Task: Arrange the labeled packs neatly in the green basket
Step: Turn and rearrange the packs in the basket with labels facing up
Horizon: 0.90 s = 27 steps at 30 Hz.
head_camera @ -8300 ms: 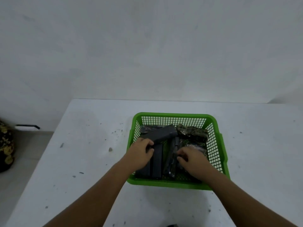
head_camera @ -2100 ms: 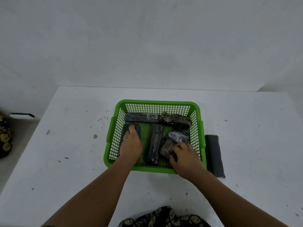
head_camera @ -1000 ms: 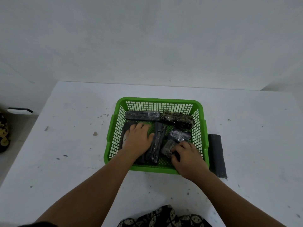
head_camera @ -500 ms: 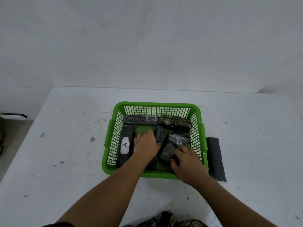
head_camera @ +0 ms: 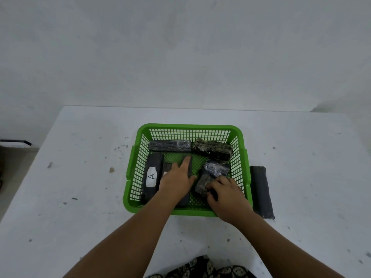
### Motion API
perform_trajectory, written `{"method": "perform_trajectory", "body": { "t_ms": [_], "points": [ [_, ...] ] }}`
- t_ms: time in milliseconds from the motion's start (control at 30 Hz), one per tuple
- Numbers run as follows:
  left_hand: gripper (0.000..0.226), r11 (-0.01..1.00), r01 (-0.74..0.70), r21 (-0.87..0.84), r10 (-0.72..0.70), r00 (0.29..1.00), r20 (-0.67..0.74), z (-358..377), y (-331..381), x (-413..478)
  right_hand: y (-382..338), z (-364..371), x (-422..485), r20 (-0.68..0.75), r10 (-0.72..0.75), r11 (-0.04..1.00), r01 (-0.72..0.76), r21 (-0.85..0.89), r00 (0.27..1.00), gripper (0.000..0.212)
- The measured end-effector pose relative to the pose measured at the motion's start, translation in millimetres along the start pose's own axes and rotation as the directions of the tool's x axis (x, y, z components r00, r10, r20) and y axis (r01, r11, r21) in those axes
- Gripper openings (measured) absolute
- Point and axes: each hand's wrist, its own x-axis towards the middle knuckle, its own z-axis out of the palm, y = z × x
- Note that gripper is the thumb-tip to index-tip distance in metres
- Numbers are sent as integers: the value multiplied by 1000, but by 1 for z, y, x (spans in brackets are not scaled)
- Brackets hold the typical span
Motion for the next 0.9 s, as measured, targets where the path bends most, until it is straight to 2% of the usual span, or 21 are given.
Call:
{"method": "perform_trajectory", "body": {
  "t_ms": [167,267,367,567,733,900],
  "points": [
    [52,984,-121,128,133,988,-83,0,-13,5,2,1,0,-1,4,1000,-4,2,1000,31],
    [63,975,-179,128,183,983,-20,-2,-16,16,1,1,1,-5,2,1000,-2,-1,1000,31],
    [73,958,-204,199,200,979,41,1,-14,20,1,2,0,-15,0,1000,0,0,1000,31],
    [73,962,-154,224,158,987,3,3,-10,22,2,3,0,-12,-6,1000,6,-3,1000,31],
    [68,966,-114,234,103,993,56,15,-22,13,2,3,1,-15,-5,1000,5,6,1000,27],
    [65,974,-69,216,73,997,-11,21,-18,8,0,3,1,-13,6,1000,-6,13,1000,27]
  ]
}}
